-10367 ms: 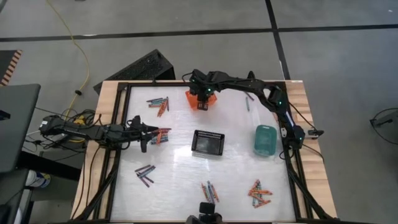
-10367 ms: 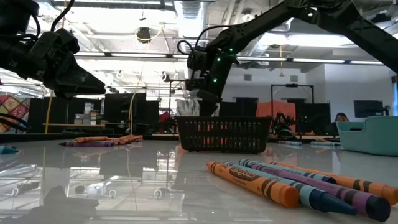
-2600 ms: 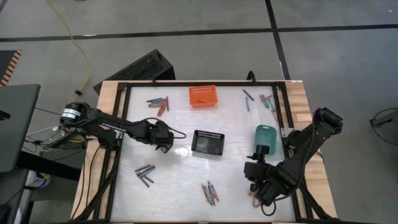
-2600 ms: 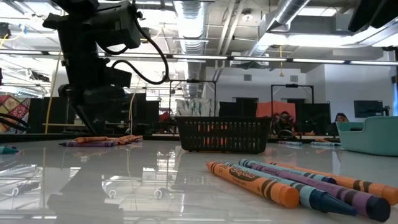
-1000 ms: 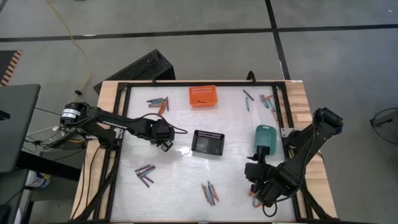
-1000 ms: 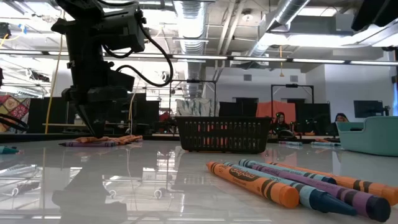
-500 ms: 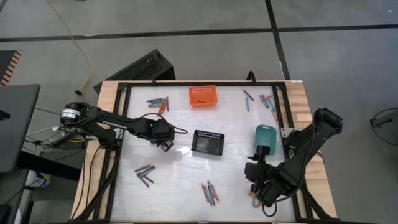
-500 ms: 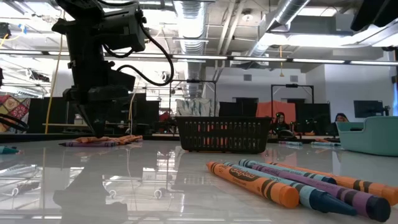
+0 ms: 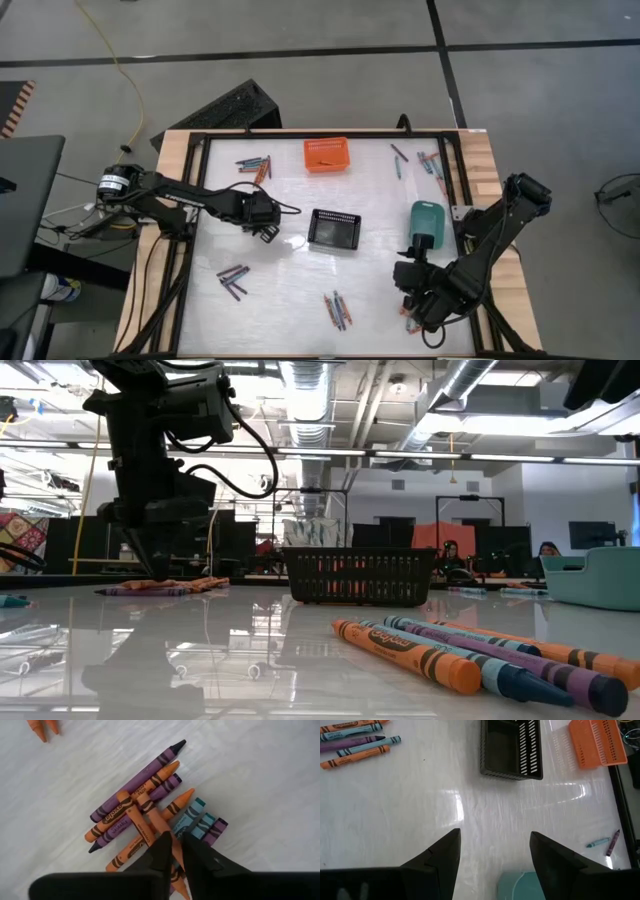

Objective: Sort crayons
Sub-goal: Put the orange crayon into the orange bin

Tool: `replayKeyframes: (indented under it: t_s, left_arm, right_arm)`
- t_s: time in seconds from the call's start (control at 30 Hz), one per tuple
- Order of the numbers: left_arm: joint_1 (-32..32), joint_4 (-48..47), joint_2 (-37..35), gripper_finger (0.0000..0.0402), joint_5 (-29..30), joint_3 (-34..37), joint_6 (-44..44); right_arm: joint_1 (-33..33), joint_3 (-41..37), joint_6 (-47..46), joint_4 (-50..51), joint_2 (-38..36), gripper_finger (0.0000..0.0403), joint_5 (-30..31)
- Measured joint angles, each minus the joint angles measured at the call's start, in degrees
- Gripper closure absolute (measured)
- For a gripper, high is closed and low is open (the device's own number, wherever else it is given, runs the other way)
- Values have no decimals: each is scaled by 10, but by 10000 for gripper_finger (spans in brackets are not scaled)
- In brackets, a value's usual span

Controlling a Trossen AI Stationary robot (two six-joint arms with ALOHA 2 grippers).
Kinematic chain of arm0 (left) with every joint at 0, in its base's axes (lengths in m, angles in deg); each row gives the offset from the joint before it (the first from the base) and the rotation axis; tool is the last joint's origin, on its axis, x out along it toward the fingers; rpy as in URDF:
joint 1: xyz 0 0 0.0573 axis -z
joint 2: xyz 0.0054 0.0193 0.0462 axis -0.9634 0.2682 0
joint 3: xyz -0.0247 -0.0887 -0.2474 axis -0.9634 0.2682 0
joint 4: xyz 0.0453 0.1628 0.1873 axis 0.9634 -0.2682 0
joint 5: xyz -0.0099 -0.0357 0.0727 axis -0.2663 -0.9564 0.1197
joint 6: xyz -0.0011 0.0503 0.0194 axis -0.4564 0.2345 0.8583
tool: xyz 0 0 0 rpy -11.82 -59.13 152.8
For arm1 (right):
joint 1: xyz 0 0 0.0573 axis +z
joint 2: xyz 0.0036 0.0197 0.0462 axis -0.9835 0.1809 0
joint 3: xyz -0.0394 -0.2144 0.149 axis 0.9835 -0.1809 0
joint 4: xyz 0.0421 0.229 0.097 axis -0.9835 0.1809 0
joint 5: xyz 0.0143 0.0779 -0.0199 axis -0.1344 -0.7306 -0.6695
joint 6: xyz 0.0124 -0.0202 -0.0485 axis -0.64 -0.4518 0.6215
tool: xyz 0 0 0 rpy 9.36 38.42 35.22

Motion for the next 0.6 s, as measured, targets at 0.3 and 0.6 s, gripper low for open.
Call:
replayKeyframes:
  t_s: [0.3, 0.6]
  left_arm:
    - [-2, 0, 0, 334, 4, 0, -27]
    - [-11, 0, 0, 337, 3, 0, -53]
  right_arm:
    - [0, 0, 0, 1, 0, 171, 0]
    - [0, 0, 5, 0, 0, 171, 1]
